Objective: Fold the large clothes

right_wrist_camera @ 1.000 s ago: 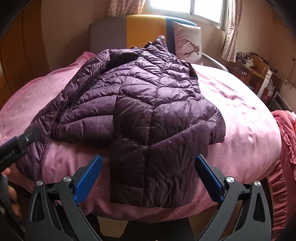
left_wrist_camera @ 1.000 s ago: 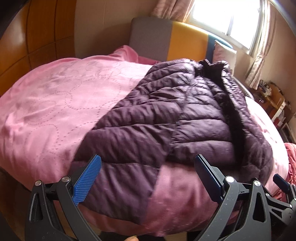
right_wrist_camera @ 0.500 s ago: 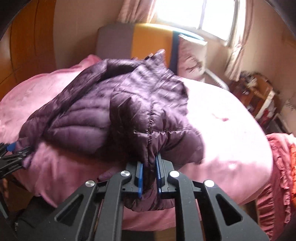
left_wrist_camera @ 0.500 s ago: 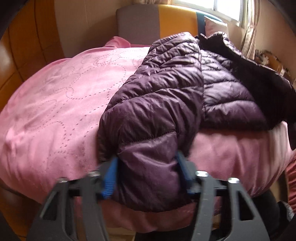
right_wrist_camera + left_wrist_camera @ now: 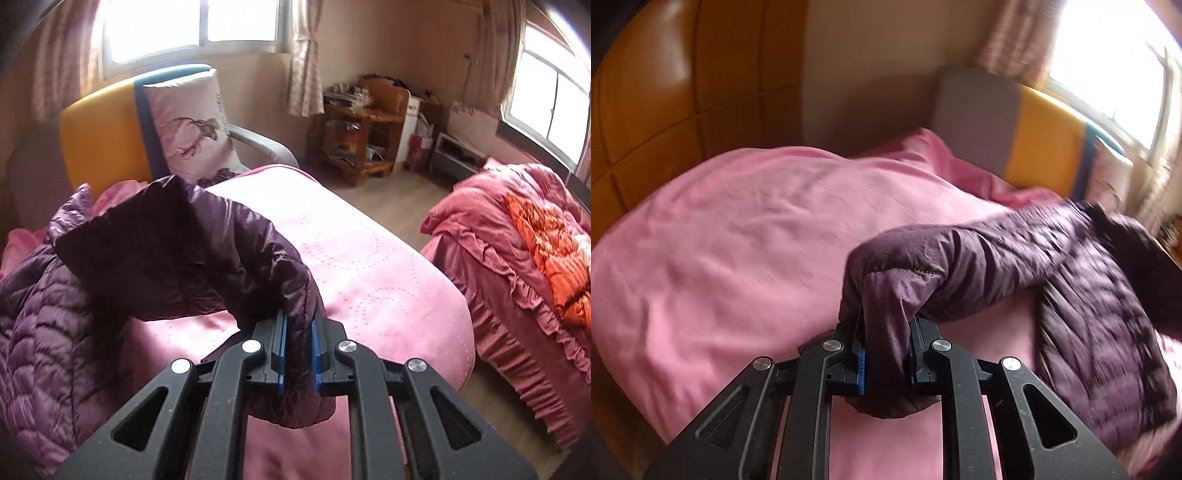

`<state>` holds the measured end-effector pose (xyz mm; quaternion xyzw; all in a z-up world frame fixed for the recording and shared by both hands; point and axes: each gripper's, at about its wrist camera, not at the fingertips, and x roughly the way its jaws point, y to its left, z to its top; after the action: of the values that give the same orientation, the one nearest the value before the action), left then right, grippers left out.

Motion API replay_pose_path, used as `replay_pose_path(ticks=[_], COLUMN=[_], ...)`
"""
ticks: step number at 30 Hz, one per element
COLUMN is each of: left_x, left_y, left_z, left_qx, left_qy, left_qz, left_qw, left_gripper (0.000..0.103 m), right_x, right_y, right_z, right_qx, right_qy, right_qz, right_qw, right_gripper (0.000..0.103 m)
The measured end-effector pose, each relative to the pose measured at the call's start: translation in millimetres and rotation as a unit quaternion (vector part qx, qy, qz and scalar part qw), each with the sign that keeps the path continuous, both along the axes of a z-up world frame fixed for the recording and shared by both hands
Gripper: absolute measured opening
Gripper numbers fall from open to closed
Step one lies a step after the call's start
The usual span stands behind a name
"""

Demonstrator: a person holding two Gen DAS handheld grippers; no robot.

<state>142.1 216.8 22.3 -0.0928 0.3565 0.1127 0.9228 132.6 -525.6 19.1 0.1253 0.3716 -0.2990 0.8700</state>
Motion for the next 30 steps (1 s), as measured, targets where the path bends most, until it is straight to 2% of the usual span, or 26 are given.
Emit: replay_pose_path(ticks=[2, 3, 4, 5, 6, 7, 8, 10, 12, 14, 15, 18, 19, 20, 22, 23, 25, 26, 27, 28, 30], left_x=[25.6, 33.5, 40.5, 42.5, 43.0, 38.0, 31.7, 18.2, 0.6, -7.5, -10.0, -12.8, -12.0, -11.4, -6.6, -3.9, 2.5, 6.3, 9.7, 11.8, 11.0], left_y=[12.9, 16.9, 20.2, 22.2, 23.2, 23.2, 23.0, 16.9, 2.5, -17.9, -30.9, -57.5, -67.9, -76.2, -93.3, -97.6, -107.5, -112.7, -117.7, -122.0, -119.1], left_z=[7.7, 12.1, 17.4, 22.5, 27.5, 34.9, 39.4, 41.6, 31.1, 9.8, -5.5, -40.7, -53.9, -61.8, -78.4, -83.6, -90.2, -89.3, -89.5, -88.2, -81.2], left_qx=[0.019, 0.023, 0.029, 0.036, 0.048, 0.064, 0.065, 0.037, -0.03, -0.089, -0.121, -0.208, -0.246, -0.268, -0.299, -0.306, -0.321, -0.325, -0.327, -0.314, -0.296], left_qy=[0.009, 0.007, 0.0, -0.009, -0.021, -0.042, -0.058, -0.07, -0.077, -0.051, -0.029, 0.01, 0.023, 0.031, 0.045, 0.051, 0.055, 0.057, 0.064, 0.075, 0.066], left_qz=[0.025, 0.037, 0.046, 0.054, 0.067, 0.087, 0.088, 0.061, -0.009, -0.083, -0.119, -0.177, -0.196, -0.205, -0.216, -0.215, -0.218, -0.226, -0.234, -0.236, -0.236], left_qw=[0.9995, 0.999, 0.9985, 0.9978, 0.9964, 0.9933, 0.9923, 0.995, 0.9966, 0.9913, 0.9851, 0.9619, 0.9491, 0.9408, 0.9282, 0.9261, 0.9201, 0.9168, 0.9133, 0.9166, 0.9232], left_gripper=[0.018, 0.03, 0.041, 0.07, 0.093, 0.095, 0.095, 0.095, 0.095, 0.095, 0.095, 0.095, 0.095, 0.095, 0.095, 0.093, 0.077, 0.055, 0.018, 0.013, 0.006], right_x=[16.3, 24.9, 27.2, 30.9, 29.0, 26.7, 21.6, 8.8, 2.1, -5.4, -7.3, -12.5, -13.3, -14.5, -15.6, -15.1, -13.8, -12.7, -10.7, -6.5, -7.7], right_y=[-30.0, -43.0, -48.2, -56.2, -59.0, -61.5, -60.8, -49.6, -21.5, 13.2, 28.5, 77.4, 90.4, 103.4, 121.8, 126.5, 133.3, 135.8, 139.7, 140.8, 149.3], right_z=[-9.3, -14.0, -15.0, -17.5, -18.2, -17.6, -16.8, -14.5, -19.0, -36.0, -44.5, -72.7, -80.0, -86.7, -93.0, -93.6, -93.6, -92.2, -89.3, -85.2, -70.1], right_qx=[0.026, 0.036, 0.043, 0.054, 0.059, 0.061, 0.063, 0.077, 0.119, 0.198, 0.231, 0.325, 0.343, 0.351, 0.351, 0.352, 0.358, 0.362, 0.355, 0.344, 0.316], right_qy=[0.016, 0.023, 0.024, 0.022, 0.016, 0.007, -0.001, -0.017, -0.021, -0.01, -0.003, 0.019, 0.026, 0.035, 0.042, 0.041, 0.042, 0.042, 0.045, 0.046, 0.043], right_qz=[-0.028, -0.038, -0.046, -0.052, -0.057, -0.061, -0.061, -0.045, 0.016, 0.109, 0.138, 0.217, 0.235, 0.248, 0.259, 0.263, 0.271, 0.278, 0.284, 0.287, 0.299], right_qw=[0.999, 0.998, 0.998, 0.997, 0.997, 0.996, 0.996, 0.996, 0.993, 0.974, 0.963, 0.92, 0.909, 0.902, 0.899, 0.898, 0.892, 0.889, 0.89, 0.893, 0.899], right_gripper=[0.011, 0.017, 0.029, 0.038, 0.055, 0.068, 0.072, 0.084, 0.085, 0.084, 0.084, 0.084, 0.083, 0.082, 0.073, 0.069, 0.045, 0.04, 0.03, 0.023, 0.013])
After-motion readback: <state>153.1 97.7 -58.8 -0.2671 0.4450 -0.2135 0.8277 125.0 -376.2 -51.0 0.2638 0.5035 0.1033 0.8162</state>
